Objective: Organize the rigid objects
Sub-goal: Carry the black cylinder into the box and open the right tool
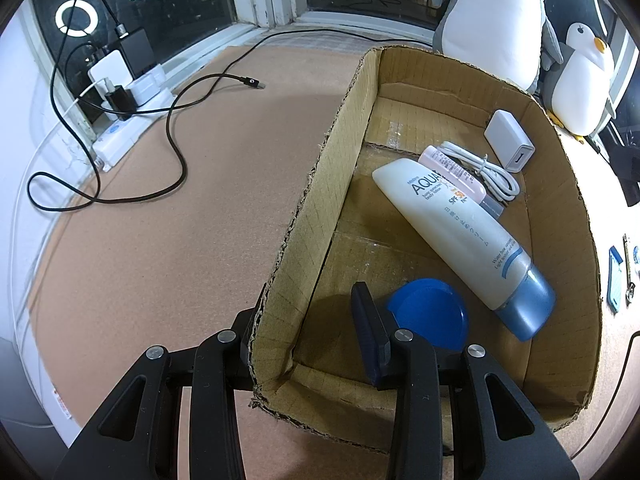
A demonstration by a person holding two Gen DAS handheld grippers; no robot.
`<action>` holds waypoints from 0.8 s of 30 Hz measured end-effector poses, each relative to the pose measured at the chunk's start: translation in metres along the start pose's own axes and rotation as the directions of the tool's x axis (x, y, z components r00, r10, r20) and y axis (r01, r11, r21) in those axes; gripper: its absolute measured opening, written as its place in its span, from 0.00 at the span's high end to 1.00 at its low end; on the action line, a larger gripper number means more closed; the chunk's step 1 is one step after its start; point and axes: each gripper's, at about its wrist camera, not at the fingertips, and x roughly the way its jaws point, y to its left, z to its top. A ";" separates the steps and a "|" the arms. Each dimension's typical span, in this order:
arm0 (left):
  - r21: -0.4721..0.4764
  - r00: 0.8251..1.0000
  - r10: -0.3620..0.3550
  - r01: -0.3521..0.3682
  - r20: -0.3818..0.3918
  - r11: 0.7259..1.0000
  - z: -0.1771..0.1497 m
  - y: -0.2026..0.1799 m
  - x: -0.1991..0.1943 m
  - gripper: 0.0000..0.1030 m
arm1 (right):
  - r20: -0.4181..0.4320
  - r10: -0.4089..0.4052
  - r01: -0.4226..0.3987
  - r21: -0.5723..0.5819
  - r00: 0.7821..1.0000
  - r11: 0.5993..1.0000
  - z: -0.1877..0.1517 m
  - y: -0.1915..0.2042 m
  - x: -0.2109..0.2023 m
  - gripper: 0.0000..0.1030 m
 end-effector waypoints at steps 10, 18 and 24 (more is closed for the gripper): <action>0.000 1.000 0.000 0.000 0.000 1.000 0.000 0.000 0.000 0.65 | -0.014 0.016 -0.017 -0.042 1.000 0.999 0.010 0.034 0.020 0.86; 0.000 1.000 0.000 0.000 0.000 1.000 0.000 0.000 0.000 0.65 | -0.031 0.005 -0.007 -0.075 1.000 0.997 0.011 0.050 0.033 0.86; 0.000 1.000 0.000 0.000 0.000 1.000 0.000 0.000 0.000 0.65 | -0.016 -0.010 0.008 -0.086 1.000 0.996 0.011 0.054 0.034 0.50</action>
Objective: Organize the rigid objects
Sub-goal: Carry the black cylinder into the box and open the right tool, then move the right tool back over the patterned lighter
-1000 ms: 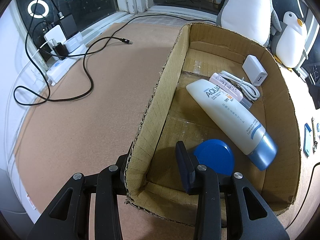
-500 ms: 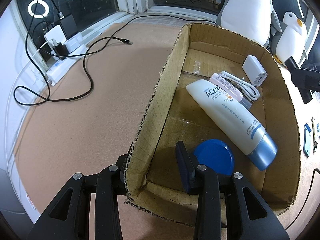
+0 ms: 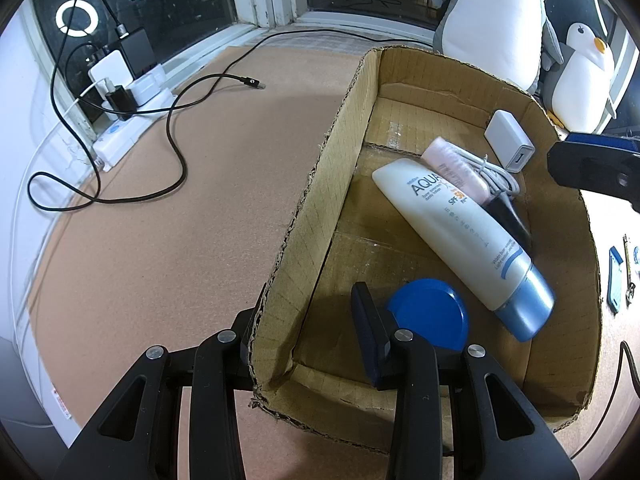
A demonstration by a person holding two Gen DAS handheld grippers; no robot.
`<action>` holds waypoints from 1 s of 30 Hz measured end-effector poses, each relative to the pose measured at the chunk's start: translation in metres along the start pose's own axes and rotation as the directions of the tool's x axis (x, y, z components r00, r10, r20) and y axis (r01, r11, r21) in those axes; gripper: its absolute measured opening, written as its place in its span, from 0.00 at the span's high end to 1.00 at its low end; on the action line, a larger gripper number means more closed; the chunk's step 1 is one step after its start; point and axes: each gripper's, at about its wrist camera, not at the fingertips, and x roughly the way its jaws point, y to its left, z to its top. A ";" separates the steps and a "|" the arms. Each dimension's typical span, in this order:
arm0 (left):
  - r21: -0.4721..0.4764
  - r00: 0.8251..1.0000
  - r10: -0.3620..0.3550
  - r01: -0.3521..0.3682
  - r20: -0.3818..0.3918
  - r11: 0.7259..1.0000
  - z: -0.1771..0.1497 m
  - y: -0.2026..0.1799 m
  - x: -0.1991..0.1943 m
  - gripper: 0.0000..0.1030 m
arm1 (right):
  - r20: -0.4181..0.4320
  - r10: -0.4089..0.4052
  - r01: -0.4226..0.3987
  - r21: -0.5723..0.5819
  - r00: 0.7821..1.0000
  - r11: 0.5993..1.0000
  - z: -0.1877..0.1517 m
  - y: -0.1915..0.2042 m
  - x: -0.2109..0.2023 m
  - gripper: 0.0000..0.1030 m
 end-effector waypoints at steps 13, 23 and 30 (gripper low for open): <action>0.000 1.000 0.000 0.000 0.000 1.000 0.000 0.000 0.000 0.65 | 0.038 -0.051 0.050 0.027 0.998 0.998 -0.003 -0.007 -0.011 0.43; 0.001 1.000 0.001 -0.001 0.000 1.000 -0.001 0.000 0.000 0.65 | 0.039 -0.056 0.053 0.069 0.998 0.996 -0.012 -0.022 -0.022 0.43; 0.003 1.000 0.001 -0.001 0.000 1.000 -0.001 0.001 0.000 0.65 | 0.028 -0.083 0.079 0.108 0.996 0.991 -0.026 -0.036 -0.032 0.43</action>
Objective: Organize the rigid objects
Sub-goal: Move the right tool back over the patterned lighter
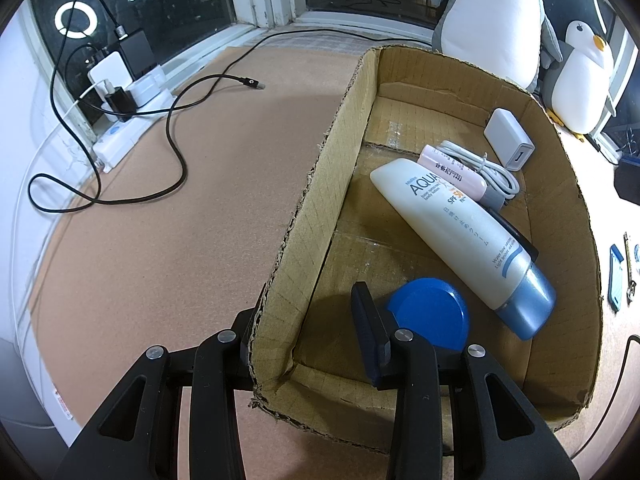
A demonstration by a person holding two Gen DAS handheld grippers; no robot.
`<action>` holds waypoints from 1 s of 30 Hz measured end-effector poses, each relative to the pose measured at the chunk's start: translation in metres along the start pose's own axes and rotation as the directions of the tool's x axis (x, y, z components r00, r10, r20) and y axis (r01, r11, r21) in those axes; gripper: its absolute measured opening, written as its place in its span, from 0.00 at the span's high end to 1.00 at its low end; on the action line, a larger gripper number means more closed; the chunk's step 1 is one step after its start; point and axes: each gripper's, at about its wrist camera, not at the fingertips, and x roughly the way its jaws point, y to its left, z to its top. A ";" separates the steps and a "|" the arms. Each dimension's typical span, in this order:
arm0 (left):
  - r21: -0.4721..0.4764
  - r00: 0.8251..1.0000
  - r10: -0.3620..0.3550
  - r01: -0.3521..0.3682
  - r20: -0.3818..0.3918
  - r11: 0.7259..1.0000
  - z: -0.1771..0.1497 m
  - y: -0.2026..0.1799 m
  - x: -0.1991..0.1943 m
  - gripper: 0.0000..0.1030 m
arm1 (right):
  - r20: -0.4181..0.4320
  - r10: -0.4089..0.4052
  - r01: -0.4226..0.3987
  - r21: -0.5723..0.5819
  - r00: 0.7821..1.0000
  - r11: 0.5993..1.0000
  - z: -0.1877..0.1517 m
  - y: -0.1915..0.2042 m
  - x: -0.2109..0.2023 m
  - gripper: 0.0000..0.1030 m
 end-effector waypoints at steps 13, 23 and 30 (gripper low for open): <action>0.003 1.000 0.004 -0.004 -0.002 1.000 0.001 -0.002 0.000 0.65 | -0.007 -0.125 0.124 0.205 0.992 0.971 -0.049 -0.090 -0.042 0.42; 0.016 1.000 0.023 -0.023 0.001 1.000 0.001 -0.005 -0.001 0.63 | -0.103 -0.213 0.236 0.403 0.972 0.884 -0.101 -0.182 -0.054 0.42; 0.017 1.000 0.026 -0.026 0.002 1.000 0.000 -0.007 -0.002 0.63 | -0.151 -0.178 0.230 0.477 0.972 0.848 -0.123 -0.211 -0.044 0.43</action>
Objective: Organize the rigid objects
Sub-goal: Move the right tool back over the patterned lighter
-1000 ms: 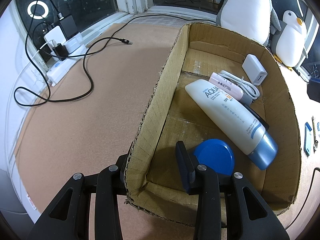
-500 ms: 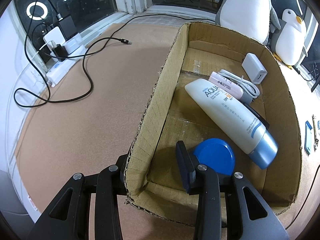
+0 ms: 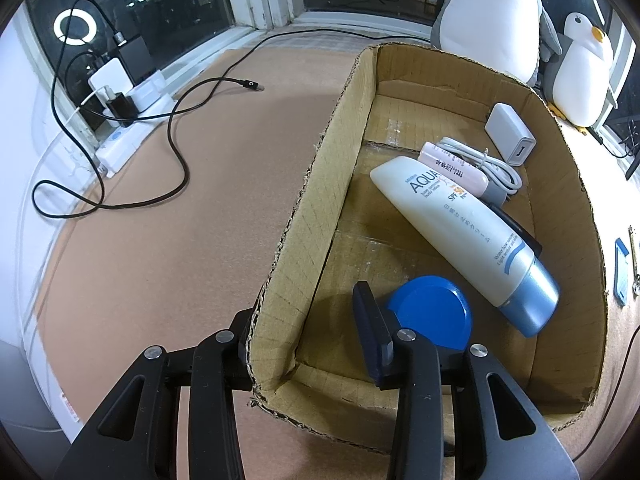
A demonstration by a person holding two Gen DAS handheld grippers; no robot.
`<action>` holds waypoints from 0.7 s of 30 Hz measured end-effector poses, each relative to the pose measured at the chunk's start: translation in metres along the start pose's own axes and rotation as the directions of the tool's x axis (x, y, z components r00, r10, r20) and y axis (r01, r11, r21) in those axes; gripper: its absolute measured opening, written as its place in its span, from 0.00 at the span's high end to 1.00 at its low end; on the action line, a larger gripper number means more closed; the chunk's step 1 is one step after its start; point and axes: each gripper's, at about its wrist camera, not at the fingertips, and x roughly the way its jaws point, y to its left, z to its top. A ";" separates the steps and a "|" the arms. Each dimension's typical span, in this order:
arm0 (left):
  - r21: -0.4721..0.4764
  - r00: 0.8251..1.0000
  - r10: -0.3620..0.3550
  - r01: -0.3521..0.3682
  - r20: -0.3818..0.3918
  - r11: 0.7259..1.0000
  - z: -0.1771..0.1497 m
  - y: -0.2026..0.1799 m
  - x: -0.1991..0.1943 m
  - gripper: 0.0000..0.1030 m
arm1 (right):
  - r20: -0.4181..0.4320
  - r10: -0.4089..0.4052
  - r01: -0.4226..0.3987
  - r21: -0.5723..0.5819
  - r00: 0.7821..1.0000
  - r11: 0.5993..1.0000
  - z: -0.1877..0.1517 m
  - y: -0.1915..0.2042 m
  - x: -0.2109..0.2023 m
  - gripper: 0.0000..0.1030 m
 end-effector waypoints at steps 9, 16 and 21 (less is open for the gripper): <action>-0.001 1.000 0.000 0.000 0.000 1.000 0.000 0.000 0.000 0.63 | -0.064 -0.010 0.012 0.027 0.998 1.000 0.002 -0.004 0.025 0.53; 0.000 1.000 0.000 0.000 0.000 1.000 0.000 -0.001 0.000 0.63 | -0.085 -0.038 0.042 0.048 0.996 0.998 0.009 -0.006 0.037 0.62; 0.000 1.000 0.000 0.000 0.000 1.000 0.000 -0.001 0.000 0.63 | -0.099 -0.052 0.055 0.023 0.994 0.998 0.015 -0.001 0.042 0.64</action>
